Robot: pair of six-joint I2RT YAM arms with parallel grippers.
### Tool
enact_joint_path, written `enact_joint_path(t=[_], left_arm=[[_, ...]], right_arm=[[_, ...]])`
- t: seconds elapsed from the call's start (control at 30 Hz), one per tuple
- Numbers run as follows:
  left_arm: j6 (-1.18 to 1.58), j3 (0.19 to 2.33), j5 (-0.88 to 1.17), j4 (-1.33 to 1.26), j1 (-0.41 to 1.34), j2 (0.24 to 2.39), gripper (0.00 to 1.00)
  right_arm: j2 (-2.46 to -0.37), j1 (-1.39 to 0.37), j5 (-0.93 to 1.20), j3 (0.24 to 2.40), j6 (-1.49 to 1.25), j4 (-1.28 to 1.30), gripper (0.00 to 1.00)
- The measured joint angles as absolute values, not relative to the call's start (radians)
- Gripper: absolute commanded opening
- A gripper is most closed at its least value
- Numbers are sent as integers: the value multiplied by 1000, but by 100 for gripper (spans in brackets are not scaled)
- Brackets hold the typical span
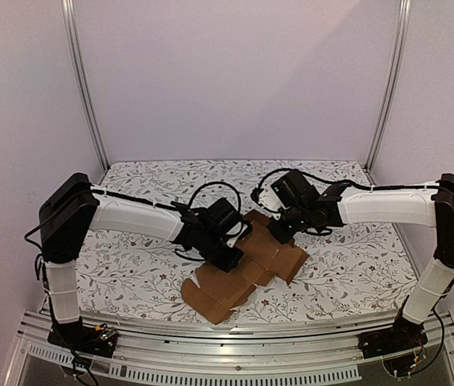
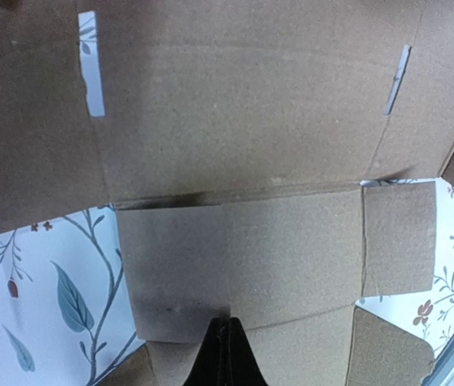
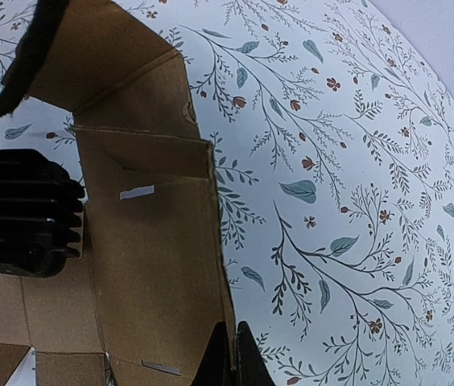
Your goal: Fold the paper box
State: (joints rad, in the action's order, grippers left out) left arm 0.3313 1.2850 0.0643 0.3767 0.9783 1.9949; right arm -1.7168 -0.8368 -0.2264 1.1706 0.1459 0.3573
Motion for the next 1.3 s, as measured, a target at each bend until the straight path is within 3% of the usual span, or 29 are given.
enact_joint_path(t=[0.6, 0.8, 1.17, 1.3], left_arm=[[262, 1311, 94, 437, 959, 1731, 0], [254, 1306, 70, 441, 865, 1631, 0], [342, 1041, 15, 245, 764, 1507, 3], [357, 950, 17, 149, 752, 1512, 12]], right_arm=[[-1685, -836, -255, 1131, 272, 314, 0], [-1627, -838, -252, 1062, 361, 236, 0], [-1594, -930, -369, 996, 653, 47, 0], [-1595, -963, -426, 968, 752, -50, 0]])
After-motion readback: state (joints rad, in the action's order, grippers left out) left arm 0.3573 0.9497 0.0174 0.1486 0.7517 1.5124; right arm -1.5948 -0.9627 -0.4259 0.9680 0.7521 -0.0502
